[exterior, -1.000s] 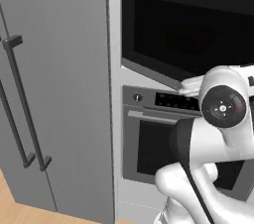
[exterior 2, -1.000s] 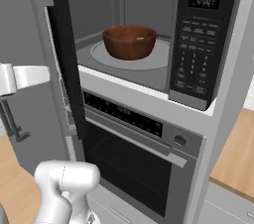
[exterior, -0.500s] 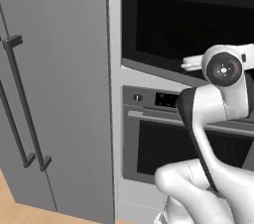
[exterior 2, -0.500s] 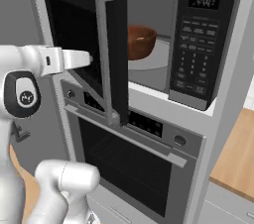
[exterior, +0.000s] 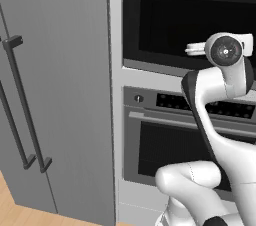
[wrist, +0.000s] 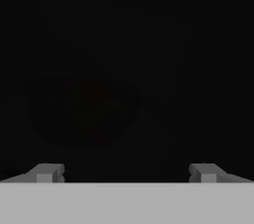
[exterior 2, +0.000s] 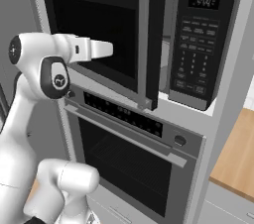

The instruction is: Pick the onion from the sink and place it in the bowl. Then pick the bowl and place it in the microwave. Then close the microwave door and press the start button.

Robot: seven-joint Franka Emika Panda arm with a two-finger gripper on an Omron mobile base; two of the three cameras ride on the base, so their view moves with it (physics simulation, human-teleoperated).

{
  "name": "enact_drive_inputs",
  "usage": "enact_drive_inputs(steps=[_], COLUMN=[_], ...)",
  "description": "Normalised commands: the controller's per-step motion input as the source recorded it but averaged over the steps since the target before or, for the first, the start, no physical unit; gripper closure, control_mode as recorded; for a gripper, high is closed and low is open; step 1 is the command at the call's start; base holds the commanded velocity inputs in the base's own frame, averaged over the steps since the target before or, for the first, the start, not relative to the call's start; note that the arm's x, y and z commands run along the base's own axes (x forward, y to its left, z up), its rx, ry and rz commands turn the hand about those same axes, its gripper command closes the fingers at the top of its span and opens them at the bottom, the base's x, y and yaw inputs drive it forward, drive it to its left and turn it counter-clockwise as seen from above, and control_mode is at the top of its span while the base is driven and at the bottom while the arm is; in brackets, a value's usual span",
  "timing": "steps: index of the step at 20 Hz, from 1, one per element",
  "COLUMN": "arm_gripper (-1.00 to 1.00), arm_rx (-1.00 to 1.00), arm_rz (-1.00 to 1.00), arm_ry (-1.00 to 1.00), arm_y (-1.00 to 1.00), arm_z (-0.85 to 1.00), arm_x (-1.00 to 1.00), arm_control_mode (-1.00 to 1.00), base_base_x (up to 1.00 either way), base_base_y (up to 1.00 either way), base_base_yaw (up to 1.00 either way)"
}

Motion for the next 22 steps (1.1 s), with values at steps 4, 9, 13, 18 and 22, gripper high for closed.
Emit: enact_drive_inputs(steps=[4,9,13,18,22], arm_gripper=[-1.00,-1.00,-1.00,-1.00,-1.00], arm_rx=[0.01,0.02,0.06,0.03,0.04], arm_rz=[0.03,0.01,0.01,0.03,0.00], arm_ry=[-0.15,-0.08,0.08,0.03,0.00], arm_y=[-0.31,-0.38,-0.28,-0.06,0.06], arm_z=[0.00,0.00,0.00,0.03,0.25], arm_x=[0.53,0.82,1.00,0.25,-0.80], arm_control_mode=[-1.00,-1.00,-1.00,-1.00,-1.00], base_base_x=[0.00,0.00,0.00,0.00,0.00], base_base_y=[0.00,0.00,0.00,0.00,0.00], base_base_yaw=[0.00,0.00,0.00,0.00,0.00])
